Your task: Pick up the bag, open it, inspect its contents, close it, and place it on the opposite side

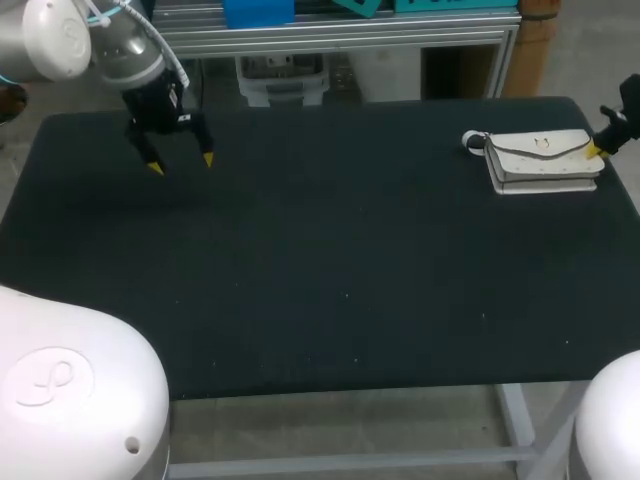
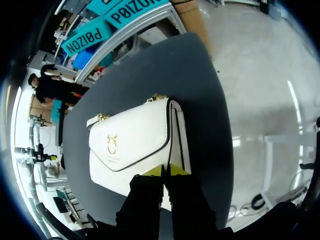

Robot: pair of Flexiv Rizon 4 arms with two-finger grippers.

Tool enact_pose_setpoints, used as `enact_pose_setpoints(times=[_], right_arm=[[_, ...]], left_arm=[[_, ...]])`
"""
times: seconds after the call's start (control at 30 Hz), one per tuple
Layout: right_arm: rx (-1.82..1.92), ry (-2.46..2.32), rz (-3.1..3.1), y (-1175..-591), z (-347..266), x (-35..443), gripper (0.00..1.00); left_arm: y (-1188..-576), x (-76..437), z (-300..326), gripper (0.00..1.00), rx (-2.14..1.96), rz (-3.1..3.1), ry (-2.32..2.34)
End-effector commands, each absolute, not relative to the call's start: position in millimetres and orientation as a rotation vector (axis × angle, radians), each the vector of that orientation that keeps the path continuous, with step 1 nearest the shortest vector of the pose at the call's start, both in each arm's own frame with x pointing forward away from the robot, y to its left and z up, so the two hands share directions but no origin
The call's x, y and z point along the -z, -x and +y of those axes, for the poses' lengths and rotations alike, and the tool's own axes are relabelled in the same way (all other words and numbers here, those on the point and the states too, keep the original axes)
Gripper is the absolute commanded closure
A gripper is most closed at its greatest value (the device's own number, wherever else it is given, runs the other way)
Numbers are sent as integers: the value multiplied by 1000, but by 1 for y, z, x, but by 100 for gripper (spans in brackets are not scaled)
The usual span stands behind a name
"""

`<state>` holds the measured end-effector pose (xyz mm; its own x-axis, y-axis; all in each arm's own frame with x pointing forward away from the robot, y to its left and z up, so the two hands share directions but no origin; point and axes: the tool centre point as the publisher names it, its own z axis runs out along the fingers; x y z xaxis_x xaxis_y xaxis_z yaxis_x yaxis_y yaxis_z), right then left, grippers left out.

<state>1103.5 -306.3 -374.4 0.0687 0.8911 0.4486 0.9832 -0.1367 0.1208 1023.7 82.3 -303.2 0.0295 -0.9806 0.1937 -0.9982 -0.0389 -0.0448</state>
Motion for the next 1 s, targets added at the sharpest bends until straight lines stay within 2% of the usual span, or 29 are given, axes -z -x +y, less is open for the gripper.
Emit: enact_pose_setpoints(times=[0.03,0.63,0.67,0.7,0.73,1.0], right_arm=[[618,2131,-1878,-1118,-315,380,100],[616,2166,-1837,-1132,-330,382,100],[613,2162,-1837,-1132,-330,382,65],[610,2162,-1837,-1132,-330,381,13],[608,2163,-1839,-1131,-329,380,0],[608,2178,-1848,-1118,-330,371,0]], left_arm=[[-1025,306,83,0,-254,-2104,-2172],[-1026,308,83,0,-234,-2115,-2159],[-1026,308,83,0,-234,-2115,-2159],[-1026,308,83,0,-234,-2115,-2159],[-1026,308,83,0,-234,-2115,-2159],[-1026,308,83,0,-234,-2115,-2159]])
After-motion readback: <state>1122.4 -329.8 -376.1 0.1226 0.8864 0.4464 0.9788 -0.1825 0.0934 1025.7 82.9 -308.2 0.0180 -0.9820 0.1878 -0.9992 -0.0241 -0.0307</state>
